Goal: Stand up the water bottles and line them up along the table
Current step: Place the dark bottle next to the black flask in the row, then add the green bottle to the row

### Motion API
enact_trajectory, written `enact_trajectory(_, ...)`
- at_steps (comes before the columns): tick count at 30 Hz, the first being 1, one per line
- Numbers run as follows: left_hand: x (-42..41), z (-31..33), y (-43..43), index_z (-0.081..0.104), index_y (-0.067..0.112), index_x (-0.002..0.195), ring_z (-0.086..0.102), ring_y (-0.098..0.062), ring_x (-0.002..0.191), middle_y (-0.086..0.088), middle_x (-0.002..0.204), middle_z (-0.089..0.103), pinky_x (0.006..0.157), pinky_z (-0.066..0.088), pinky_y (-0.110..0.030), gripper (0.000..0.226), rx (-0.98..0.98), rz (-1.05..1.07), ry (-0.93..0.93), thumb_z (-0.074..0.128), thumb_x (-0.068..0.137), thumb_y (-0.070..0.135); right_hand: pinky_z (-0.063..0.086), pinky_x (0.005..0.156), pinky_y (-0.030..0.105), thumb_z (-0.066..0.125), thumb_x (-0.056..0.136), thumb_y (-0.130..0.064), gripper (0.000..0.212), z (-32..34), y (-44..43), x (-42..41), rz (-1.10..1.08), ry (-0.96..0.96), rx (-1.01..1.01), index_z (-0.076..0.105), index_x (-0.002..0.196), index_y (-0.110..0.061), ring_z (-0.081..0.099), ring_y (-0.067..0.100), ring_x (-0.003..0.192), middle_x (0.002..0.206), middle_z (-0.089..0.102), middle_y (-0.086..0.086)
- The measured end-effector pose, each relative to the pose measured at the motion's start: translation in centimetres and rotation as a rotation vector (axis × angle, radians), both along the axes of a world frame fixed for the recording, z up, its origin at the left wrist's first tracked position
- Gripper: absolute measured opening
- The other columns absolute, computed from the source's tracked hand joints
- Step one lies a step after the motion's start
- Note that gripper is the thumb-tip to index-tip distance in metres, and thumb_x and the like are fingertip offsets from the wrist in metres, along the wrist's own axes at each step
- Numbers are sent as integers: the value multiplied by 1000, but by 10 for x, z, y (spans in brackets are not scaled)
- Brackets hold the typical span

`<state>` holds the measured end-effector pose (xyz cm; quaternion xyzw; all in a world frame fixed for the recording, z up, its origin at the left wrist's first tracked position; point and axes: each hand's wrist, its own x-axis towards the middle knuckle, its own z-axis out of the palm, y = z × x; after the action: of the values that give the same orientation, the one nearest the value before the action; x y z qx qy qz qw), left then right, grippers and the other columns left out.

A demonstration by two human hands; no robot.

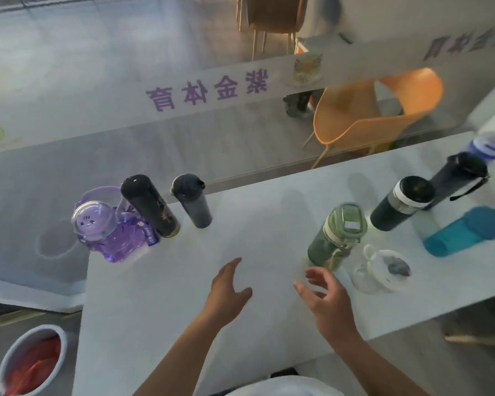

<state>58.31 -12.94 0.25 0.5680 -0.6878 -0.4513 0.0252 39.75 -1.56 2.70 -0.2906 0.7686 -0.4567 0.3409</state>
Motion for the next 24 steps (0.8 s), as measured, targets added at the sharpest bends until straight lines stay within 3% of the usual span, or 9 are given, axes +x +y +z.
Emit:
enact_trajectory(5, -80, 21, -2, 34, 39, 147, 38, -15, 138, 4, 153, 36, 109, 42, -39, 71, 123, -36, 218, 68, 86, 25, 53, 87, 42, 85, 70, -23, 54, 2, 21, -47, -268, 31, -51, 49, 112, -25, 58, 18, 103, 109, 57, -4)
enact_trajectory(10, -140, 36, 2, 26, 34, 151, 37, -17, 138, 5, 154, 33, 102, 36, -27, 80, 187, -169, 295, 65, 86, 8, 41, 101, 34, 85, 66, -30, 96, 14, -1, -73, -168, 1, -148, 30, 144, -31, 47, 12, 123, 143, 41, -5)
enact_trajectory(12, -150, 38, 4, 25, 34, 150, 40, -17, 133, 9, 150, 36, 97, 36, -26, 82, 211, -167, 322, 62, 85, 1, 41, 102, 31, 82, 64, -31, 95, 19, -14, -78, -121, 1, -182, 31, 144, -30, 47, 10, 125, 142, 44, -5)
enact_trajectory(16, -148, 35, 5, 27, 41, 148, 38, -18, 136, 19, 142, 38, 103, 38, -32, 86, 237, -134, 342, 57, 81, -4, 48, 88, 19, 82, 69, -10, 76, 25, -33, -79, -81, 83, -240, 41, 123, -44, 54, -8, 105, 114, 56, -23)
enact_trajectory(20, -137, 38, 3, 25, 41, 150, 38, -14, 135, 18, 147, 36, 112, 38, -39, 87, 248, -93, 365, 54, 83, -6, 53, 86, 29, 82, 68, -14, 66, 28, -48, -79, -27, 145, -203, 46, 113, -47, 53, -12, 101, 104, 58, -26)
enact_trajectory(24, -117, 39, -3, 24, 39, 152, 39, -14, 136, 22, 143, 36, 113, 37, -40, 87, 210, 14, 400, 53, 84, -7, 54, 86, 37, 83, 65, -21, 62, 32, -72, -71, 95, 168, -196, 50, 112, -44, 58, -4, 100, 104, 61, -26)
